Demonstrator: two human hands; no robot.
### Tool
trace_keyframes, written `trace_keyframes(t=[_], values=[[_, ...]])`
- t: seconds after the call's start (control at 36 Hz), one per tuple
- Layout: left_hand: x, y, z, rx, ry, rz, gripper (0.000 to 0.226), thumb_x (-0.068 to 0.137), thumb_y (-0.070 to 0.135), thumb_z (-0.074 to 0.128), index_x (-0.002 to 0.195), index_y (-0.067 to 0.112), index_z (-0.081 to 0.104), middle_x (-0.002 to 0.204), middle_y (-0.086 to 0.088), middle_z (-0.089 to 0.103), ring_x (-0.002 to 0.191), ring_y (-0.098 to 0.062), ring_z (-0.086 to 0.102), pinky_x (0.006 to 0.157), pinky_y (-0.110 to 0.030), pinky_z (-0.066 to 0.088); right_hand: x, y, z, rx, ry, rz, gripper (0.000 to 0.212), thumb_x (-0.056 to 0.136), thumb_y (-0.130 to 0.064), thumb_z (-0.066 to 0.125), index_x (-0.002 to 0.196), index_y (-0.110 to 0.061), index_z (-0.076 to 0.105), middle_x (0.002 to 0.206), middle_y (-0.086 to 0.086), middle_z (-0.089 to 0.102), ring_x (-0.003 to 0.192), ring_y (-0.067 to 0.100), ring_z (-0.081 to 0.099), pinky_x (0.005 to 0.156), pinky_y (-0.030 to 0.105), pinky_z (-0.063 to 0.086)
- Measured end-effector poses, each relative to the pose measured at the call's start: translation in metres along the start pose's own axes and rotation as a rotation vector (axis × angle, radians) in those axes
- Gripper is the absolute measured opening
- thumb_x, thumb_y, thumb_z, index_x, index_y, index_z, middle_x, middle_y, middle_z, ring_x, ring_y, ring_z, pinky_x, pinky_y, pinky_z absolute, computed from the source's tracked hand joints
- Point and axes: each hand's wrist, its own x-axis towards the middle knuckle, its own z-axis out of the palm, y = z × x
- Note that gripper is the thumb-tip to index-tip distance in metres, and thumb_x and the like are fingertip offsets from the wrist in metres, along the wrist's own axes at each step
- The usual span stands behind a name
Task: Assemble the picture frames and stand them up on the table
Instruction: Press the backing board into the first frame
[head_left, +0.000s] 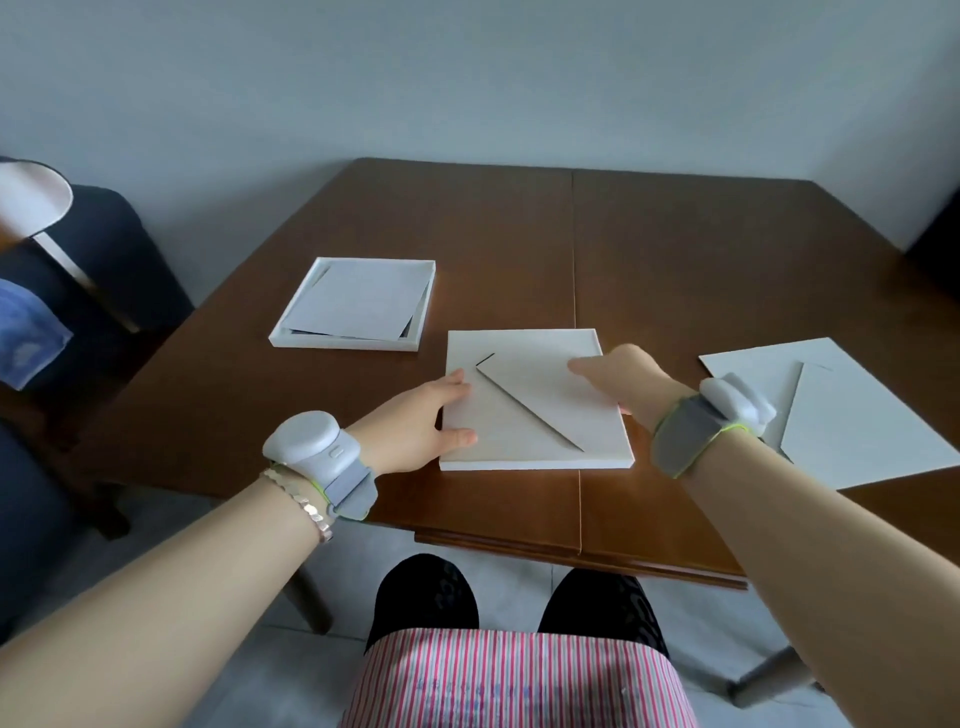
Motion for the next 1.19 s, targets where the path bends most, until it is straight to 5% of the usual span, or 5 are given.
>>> trace_keyframes(t=[0.44, 0.64, 0.72, 0.86, 1.19], values=[[0.000, -0.002, 0.007, -0.114, 0.073, 0.008, 0.066, 0.090, 0.025, 0.058, 0.147, 0.018, 0.027, 0.159, 0.007, 0.013, 0.145, -0.012, 0.020, 0.116, -0.024, 0.015, 0.008, 0.001, 0.000, 0.467, 0.070, 0.001, 0.019, 0.091, -0.016, 0.050, 0.097, -0.007, 0.066, 0.095, 0.014, 0.061, 0.087, 0.029, 0.060, 0.088, 0.038, 0.052], [0.022, -0.001, -0.006, -0.739, 0.225, -0.172, 0.089, 0.070, 0.007, 0.077, 0.144, 0.019, 0.031, 0.141, -0.001, 0.046, 0.113, -0.018, 0.057, 0.099, -0.032, 0.045, 0.001, 0.004, 0.009, 0.630, 0.104, -0.131, 0.019, 0.094, -0.014, 0.047, 0.105, -0.015, 0.063, 0.088, 0.003, 0.062, 0.078, 0.021, 0.059, 0.070, 0.029, 0.051], [0.038, 0.006, -0.012, -1.089, 0.248, -0.237, 0.037, 0.079, 0.018, 0.072, 0.112, 0.006, 0.060, 0.117, -0.016, 0.066, 0.087, -0.021, 0.065, 0.088, -0.037, 0.051, -0.001, 0.002, 0.010, 0.672, 0.120, -0.195, 0.019, 0.095, -0.016, 0.048, 0.107, -0.018, 0.063, 0.086, -0.001, 0.063, 0.070, 0.014, 0.059, 0.061, 0.023, 0.049], [0.054, 0.012, -0.007, -0.960, 0.513, -0.327, 0.031, 0.082, 0.045, 0.064, 0.072, 0.015, 0.060, 0.085, -0.009, 0.064, 0.079, -0.025, 0.061, 0.076, -0.034, 0.050, -0.003, 0.005, 0.011, 0.743, 0.110, -0.224, 0.018, 0.093, -0.015, 0.051, 0.105, -0.020, 0.064, 0.081, -0.003, 0.064, 0.067, 0.012, 0.060, 0.066, 0.027, 0.052], [0.056, 0.011, -0.009, -0.774, 0.630, -0.147, 0.041, 0.086, 0.035, 0.062, 0.056, 0.013, 0.045, 0.054, -0.001, 0.039, 0.050, -0.015, 0.036, 0.037, -0.010, 0.027, 0.009, 0.000, -0.008, 0.671, 0.115, -0.252, 0.012, 0.091, -0.021, 0.058, 0.096, -0.014, 0.066, 0.074, -0.006, 0.061, 0.060, 0.005, 0.054, 0.044, 0.012, 0.043]])
